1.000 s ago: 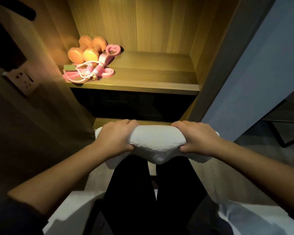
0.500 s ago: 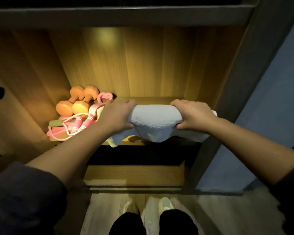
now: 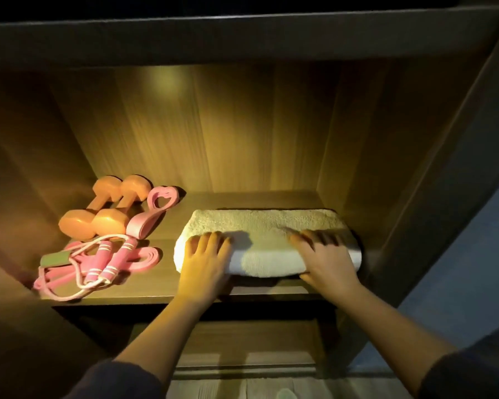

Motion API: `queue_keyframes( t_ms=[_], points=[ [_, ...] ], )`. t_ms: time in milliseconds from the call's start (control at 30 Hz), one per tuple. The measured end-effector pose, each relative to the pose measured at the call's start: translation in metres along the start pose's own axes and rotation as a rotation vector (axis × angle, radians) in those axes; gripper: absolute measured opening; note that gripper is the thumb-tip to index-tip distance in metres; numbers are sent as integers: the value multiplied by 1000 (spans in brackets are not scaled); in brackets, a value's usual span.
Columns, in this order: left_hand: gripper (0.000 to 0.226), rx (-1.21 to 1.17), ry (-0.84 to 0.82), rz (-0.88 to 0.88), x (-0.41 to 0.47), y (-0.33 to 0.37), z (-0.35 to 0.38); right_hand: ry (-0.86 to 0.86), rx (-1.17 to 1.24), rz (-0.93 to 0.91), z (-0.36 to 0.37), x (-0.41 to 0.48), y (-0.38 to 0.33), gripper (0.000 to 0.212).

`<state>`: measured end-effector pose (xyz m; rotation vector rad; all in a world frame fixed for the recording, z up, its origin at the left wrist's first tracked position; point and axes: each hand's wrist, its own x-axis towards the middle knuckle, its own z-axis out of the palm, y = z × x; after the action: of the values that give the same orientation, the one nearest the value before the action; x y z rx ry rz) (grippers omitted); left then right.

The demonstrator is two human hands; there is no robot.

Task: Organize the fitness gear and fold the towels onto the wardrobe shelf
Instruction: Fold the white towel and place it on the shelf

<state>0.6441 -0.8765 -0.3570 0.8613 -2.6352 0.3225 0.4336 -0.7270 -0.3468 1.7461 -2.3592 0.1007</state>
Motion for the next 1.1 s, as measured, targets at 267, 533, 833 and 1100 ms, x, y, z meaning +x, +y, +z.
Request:
queue_keyframes(
  t_ms=[267, 533, 833, 1100],
  points=[
    [78, -29, 75, 144, -48, -2, 7, 192, -4, -66, 30, -46, -12, 88],
    [106, 11, -141, 80, -32, 7, -2, 20, -84, 49, 18, -36, -12, 91],
    [95, 104, -231, -22, 24, 1, 39, -52, -51, 110, 43, 28, 7, 87],
    [98, 70, -251, -182, 62, 2, 57, -106, 62, 217, 51, 75, 13, 94]
  ],
)
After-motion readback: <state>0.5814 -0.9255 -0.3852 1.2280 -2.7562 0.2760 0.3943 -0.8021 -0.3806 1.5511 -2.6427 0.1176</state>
